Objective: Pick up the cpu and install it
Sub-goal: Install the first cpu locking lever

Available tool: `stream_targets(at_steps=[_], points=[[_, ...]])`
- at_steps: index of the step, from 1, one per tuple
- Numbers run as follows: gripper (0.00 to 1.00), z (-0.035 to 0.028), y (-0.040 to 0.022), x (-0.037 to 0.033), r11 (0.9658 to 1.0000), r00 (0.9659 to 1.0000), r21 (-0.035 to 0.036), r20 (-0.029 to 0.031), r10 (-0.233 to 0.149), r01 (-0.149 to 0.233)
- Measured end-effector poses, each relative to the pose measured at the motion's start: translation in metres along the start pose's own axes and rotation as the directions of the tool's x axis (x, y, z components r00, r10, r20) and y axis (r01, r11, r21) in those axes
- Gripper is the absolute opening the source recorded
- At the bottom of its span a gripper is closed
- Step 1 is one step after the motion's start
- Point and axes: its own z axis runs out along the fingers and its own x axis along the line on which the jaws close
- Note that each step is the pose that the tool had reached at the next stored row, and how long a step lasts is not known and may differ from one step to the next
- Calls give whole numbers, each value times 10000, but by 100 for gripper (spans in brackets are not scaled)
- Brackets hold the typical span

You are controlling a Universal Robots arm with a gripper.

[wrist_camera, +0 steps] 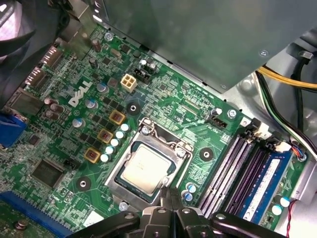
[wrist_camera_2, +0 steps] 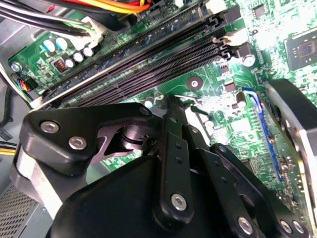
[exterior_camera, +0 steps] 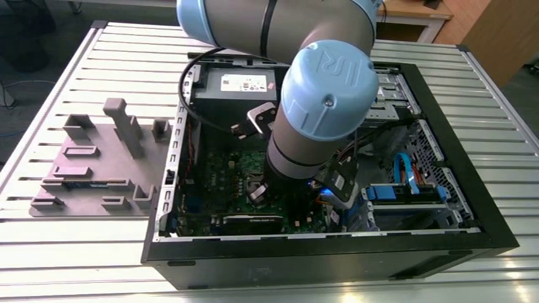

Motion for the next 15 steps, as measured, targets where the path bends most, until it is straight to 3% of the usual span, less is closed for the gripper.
stream_targets(at_steps=[15], points=[[11, 6, 7, 11, 10000, 10000, -18, 30, -5, 5]])
